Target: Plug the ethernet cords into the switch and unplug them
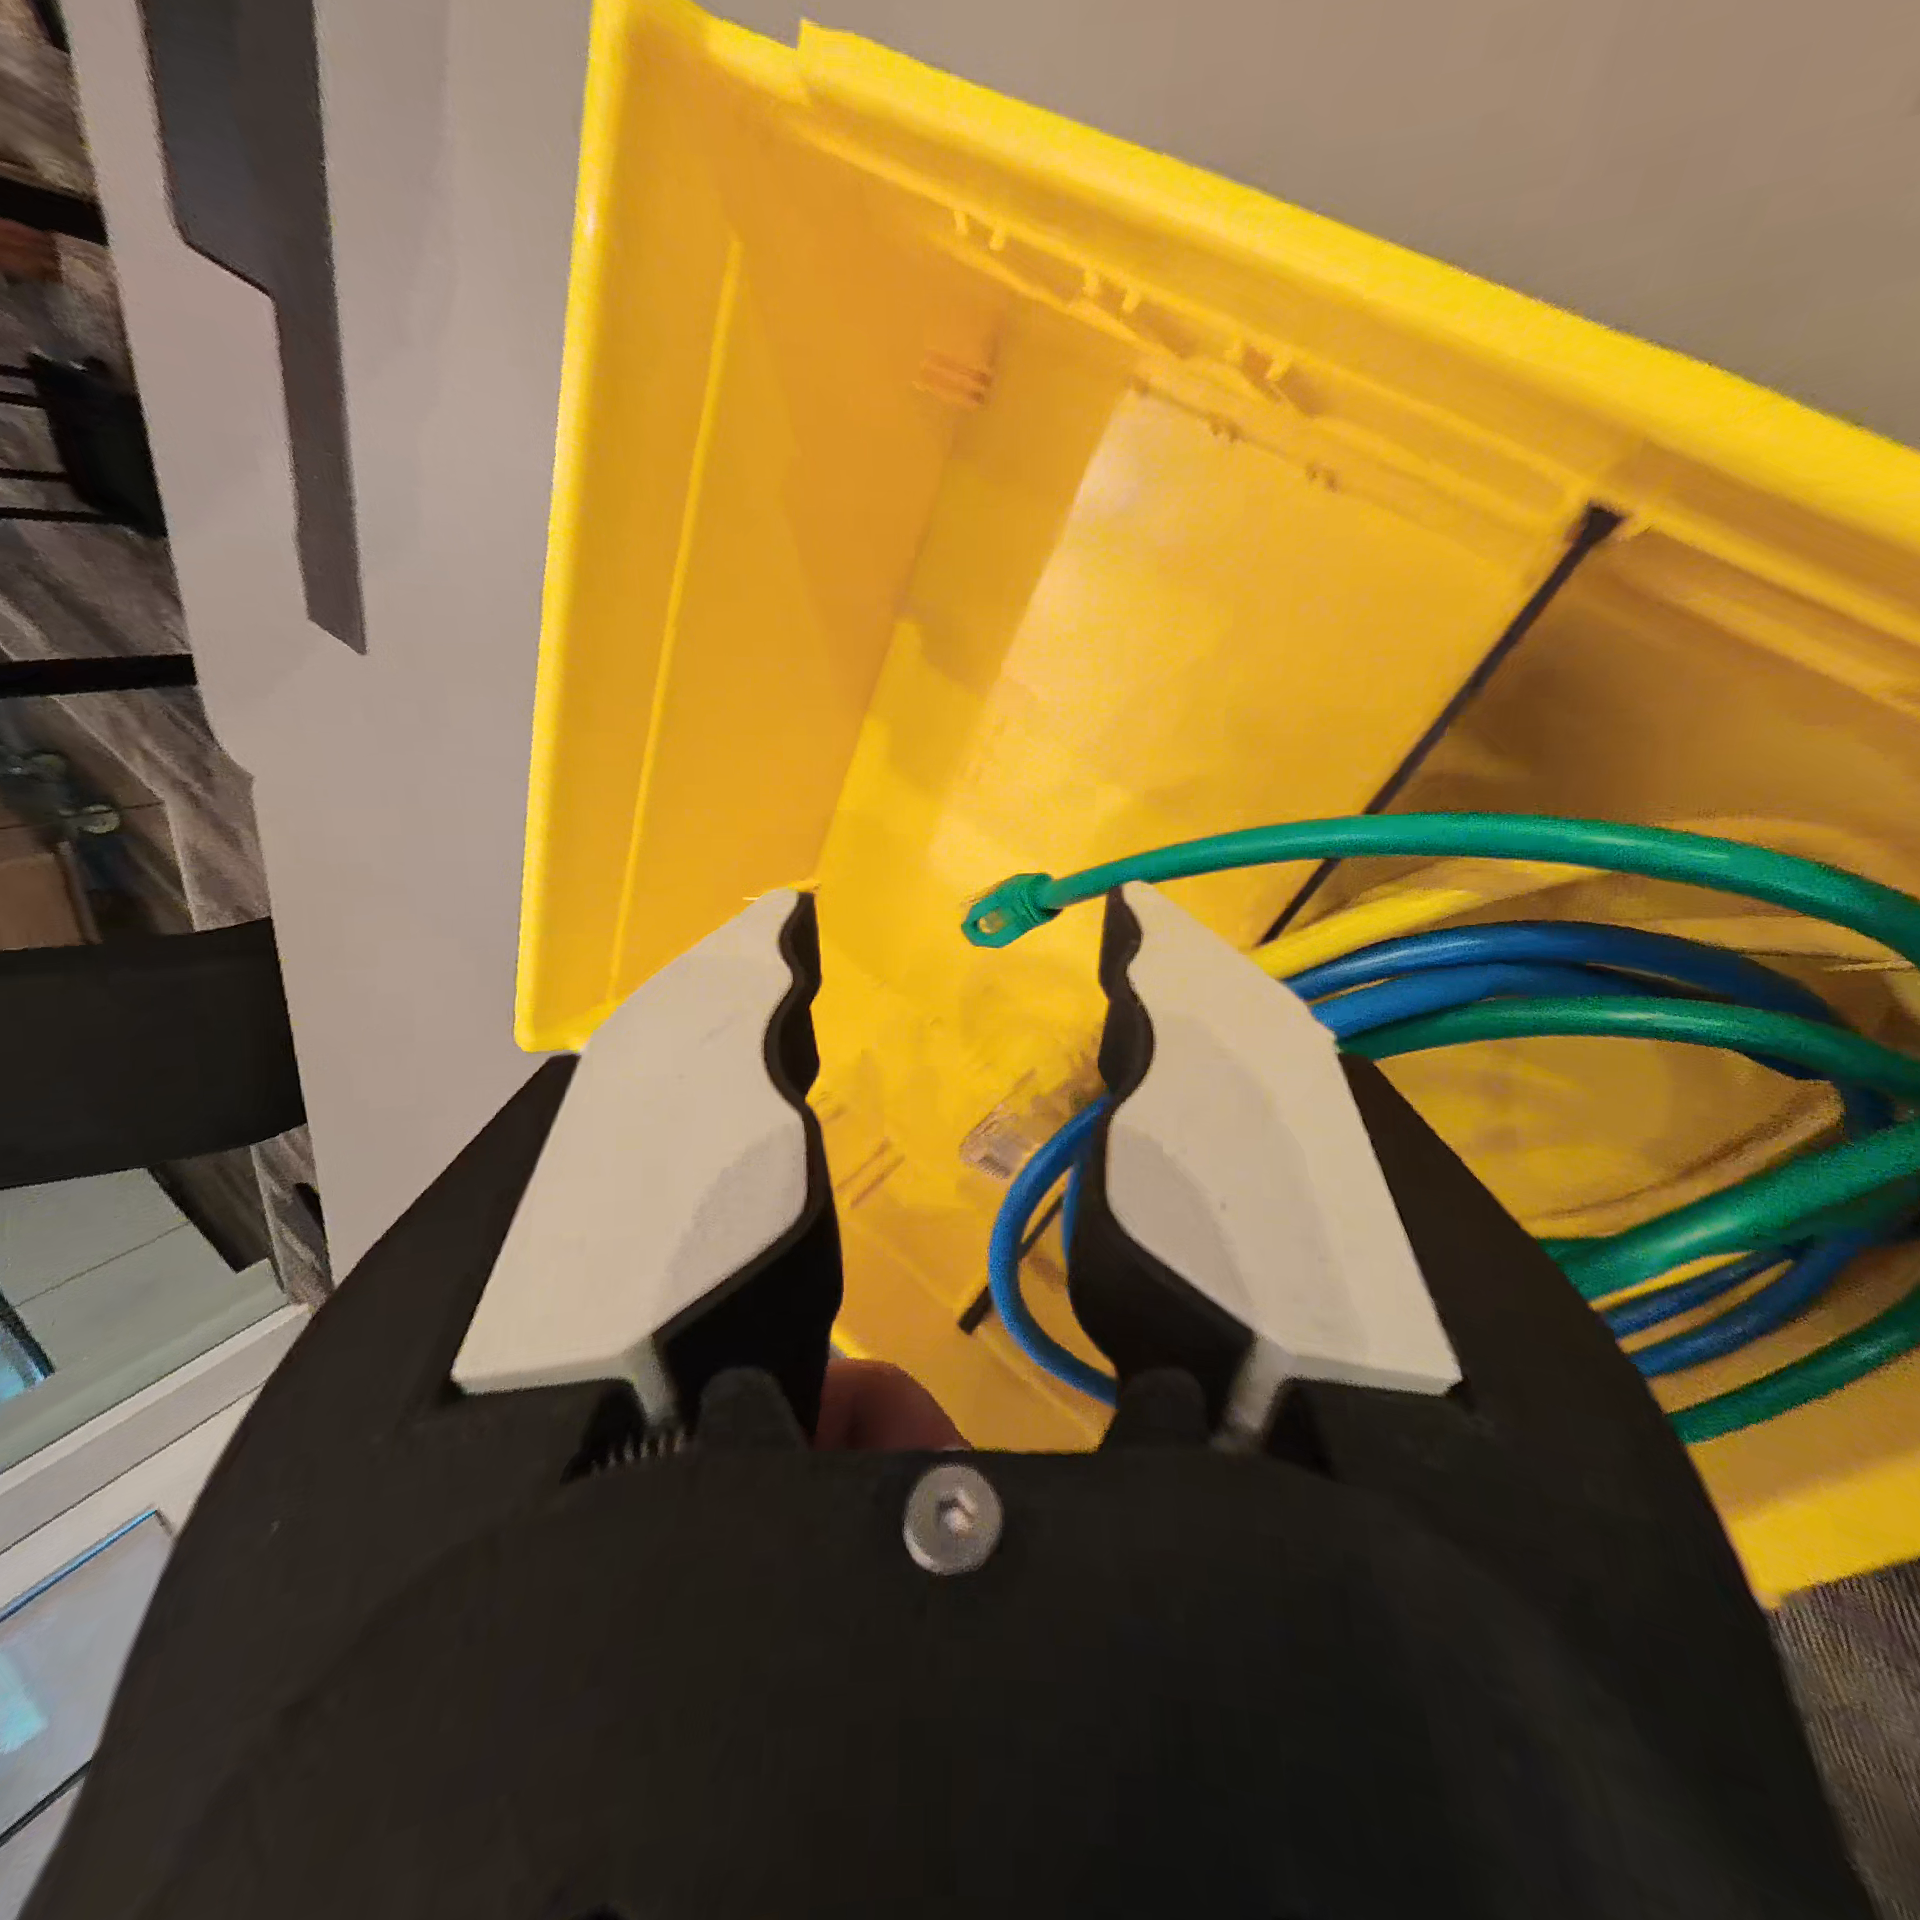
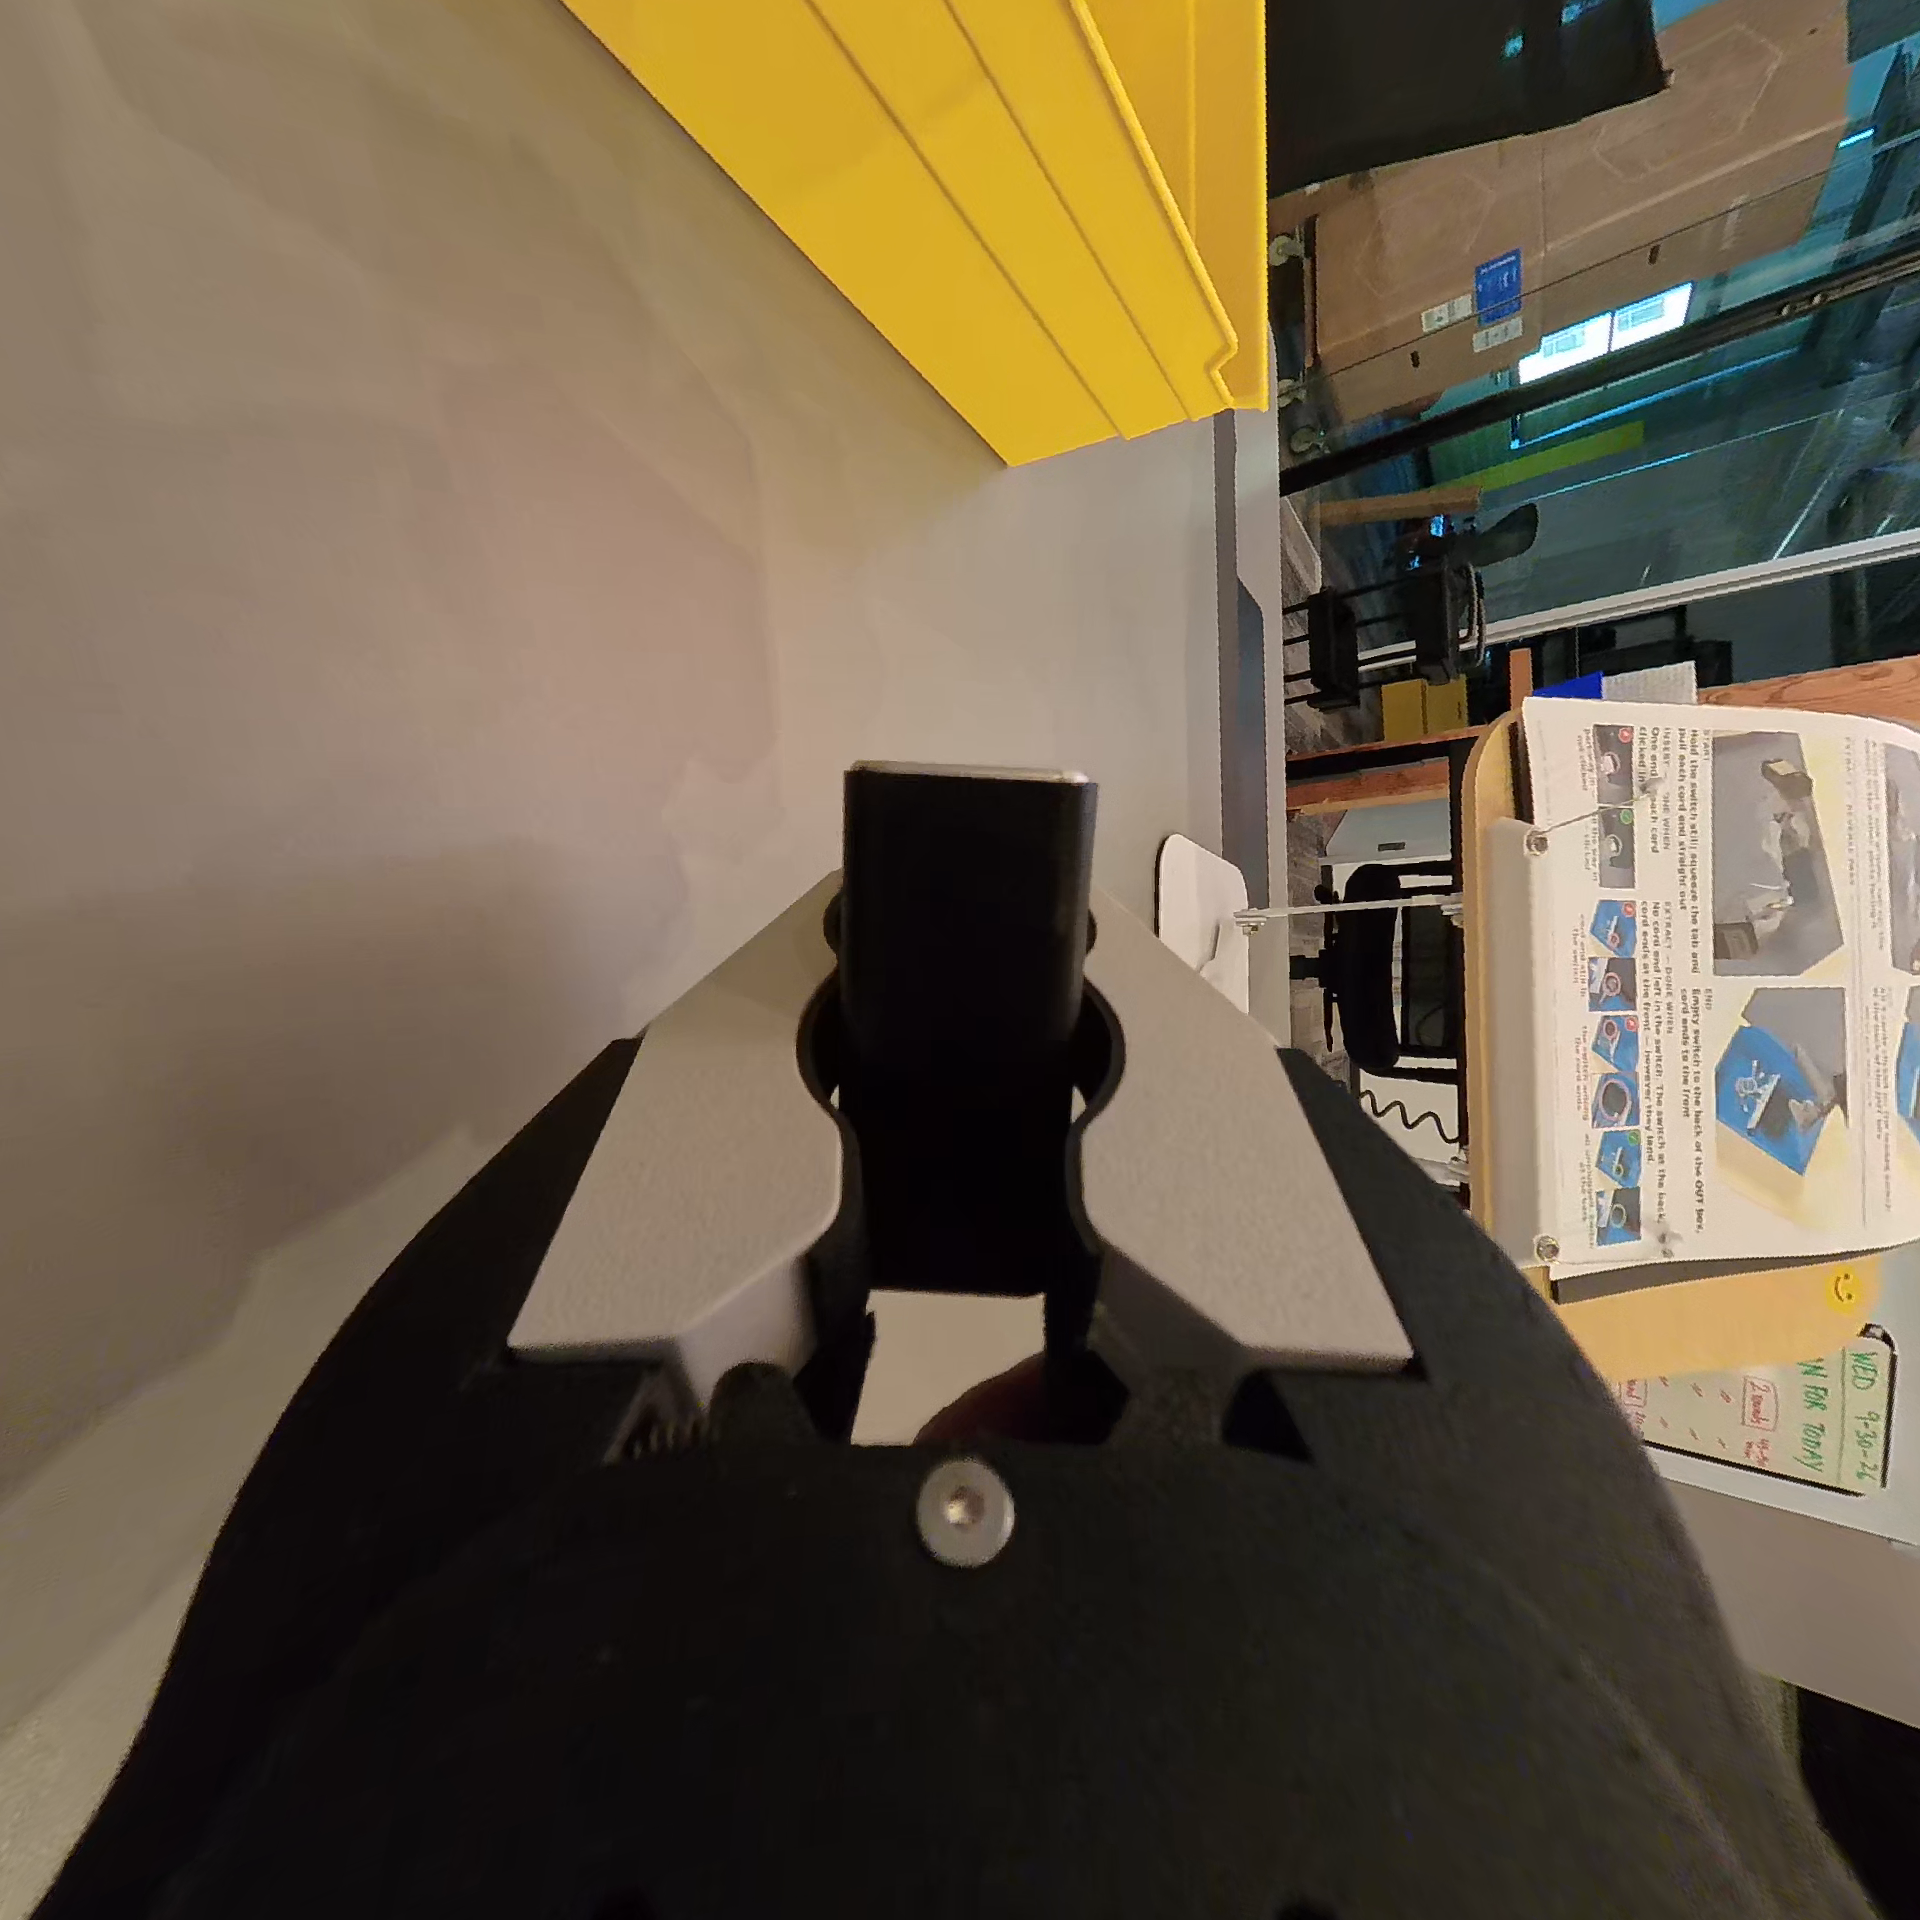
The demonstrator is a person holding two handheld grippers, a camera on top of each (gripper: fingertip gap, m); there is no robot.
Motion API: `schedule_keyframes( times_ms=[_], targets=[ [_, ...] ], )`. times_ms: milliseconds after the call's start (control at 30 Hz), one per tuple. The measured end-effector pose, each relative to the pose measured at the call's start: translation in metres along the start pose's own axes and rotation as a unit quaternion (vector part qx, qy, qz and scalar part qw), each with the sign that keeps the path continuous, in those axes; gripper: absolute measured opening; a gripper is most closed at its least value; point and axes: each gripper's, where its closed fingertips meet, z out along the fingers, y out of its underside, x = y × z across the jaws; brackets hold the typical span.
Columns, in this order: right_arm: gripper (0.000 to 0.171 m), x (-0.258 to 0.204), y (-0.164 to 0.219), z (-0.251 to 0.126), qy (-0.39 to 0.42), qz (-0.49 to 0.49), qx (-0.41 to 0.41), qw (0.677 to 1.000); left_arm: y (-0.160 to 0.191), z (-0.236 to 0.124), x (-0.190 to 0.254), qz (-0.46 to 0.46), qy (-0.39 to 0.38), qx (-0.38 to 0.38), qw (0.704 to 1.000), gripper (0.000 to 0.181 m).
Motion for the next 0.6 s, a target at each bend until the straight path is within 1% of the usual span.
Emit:
schedule_keyframes(
  times_ms=[100,200,300,367,467,600],
  targets=[
    [0.033,0.0,0.0,0.0,-0.001,0.002,0.0,1.0,0.007,0.01,-0.009,0.011,0.012,-0.039,0.999,0.046],
    [0.033,0.0,0.001,0.001,-0.002,0.003,0.0,1.0,0.016,0.011,-0.013,0.018,0.034,-0.08,0.996,0.045],
    [0.033,-0.001,0.001,0.001,-0.004,0.005,0.0,1.0,0.02,0.008,-0.009,-0.017,0.087,-0.099,0.991,0.045],
    [0.033,-0.001,0.002,0.001,-0.005,0.007,0.001,1.0,0.024,0.008,-0.01,-0.022,0.105,-0.11,0.988,0.047],
    [0.033,-0.001,0.001,0.001,-0.006,0.009,0.003,1.0,0.029,0.01,-0.009,0.021,0.117,-0.123,0.985,0.047],
    [0.033,-0.002,0.001,0.001,-0.009,0.012,0.005,1.0,0.025,0.018,-0.004,0.073,0.14,-0.126,0.979,0.047]
  ],
)
